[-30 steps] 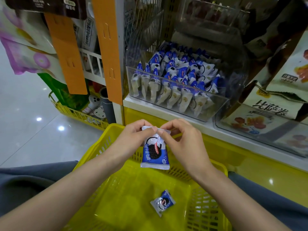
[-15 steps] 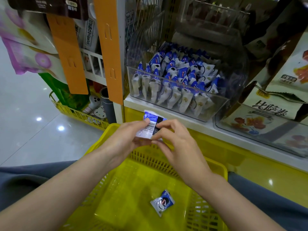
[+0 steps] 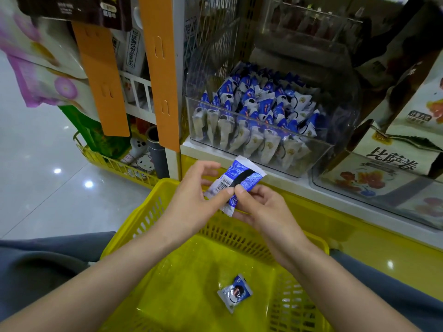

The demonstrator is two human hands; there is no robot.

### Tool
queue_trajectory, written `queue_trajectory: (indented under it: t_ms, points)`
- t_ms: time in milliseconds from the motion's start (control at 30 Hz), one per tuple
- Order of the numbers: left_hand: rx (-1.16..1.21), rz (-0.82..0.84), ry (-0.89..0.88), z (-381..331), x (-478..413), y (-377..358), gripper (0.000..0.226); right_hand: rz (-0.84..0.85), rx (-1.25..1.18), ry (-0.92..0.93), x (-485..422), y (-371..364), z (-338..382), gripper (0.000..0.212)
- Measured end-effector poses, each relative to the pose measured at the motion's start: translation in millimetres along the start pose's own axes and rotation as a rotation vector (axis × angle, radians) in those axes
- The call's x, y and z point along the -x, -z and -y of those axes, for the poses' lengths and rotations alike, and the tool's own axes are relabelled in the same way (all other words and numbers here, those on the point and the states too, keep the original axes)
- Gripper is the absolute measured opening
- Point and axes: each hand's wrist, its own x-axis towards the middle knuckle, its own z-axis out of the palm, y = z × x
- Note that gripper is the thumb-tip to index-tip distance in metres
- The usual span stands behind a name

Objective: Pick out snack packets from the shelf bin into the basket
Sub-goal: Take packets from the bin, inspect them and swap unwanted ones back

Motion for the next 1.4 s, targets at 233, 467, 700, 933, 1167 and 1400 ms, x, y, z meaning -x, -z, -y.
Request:
queue_trajectory:
  t_ms: [233, 467, 700, 933, 1167, 1400]
  points:
    - [-0.002, 0.117, -0.037, -4, 4, 2, 0.023, 0.015, 0.012, -0.007, -1, 1, 1, 0.032]
    - [-0.138, 0.214, -0.112, 4, 8, 5, 0.013, 0.006, 0.088, 0.043, -1, 2, -4, 0.039]
    - [-0.306, 0.137, -0.21, 9, 7, 6, 0.012, 0.017, 0.134, 0.108, -5, 0, -7, 0.026]
    - [-0.382, 0.105, -0.192, 7, 7, 5, 0.005, 0.044, 0.156, 0.129, -8, -2, -9, 0.02]
    - [-0.632, 0.049, -0.326, -1, 9, 9, 0.024, 0.107, 0.216, 0.133, -6, -4, -13, 0.016]
    - [-0.711, 0.018, -0.387, -7, 8, 11, 0.024, 0.134, 0.408, 0.244, -4, -1, -11, 0.005]
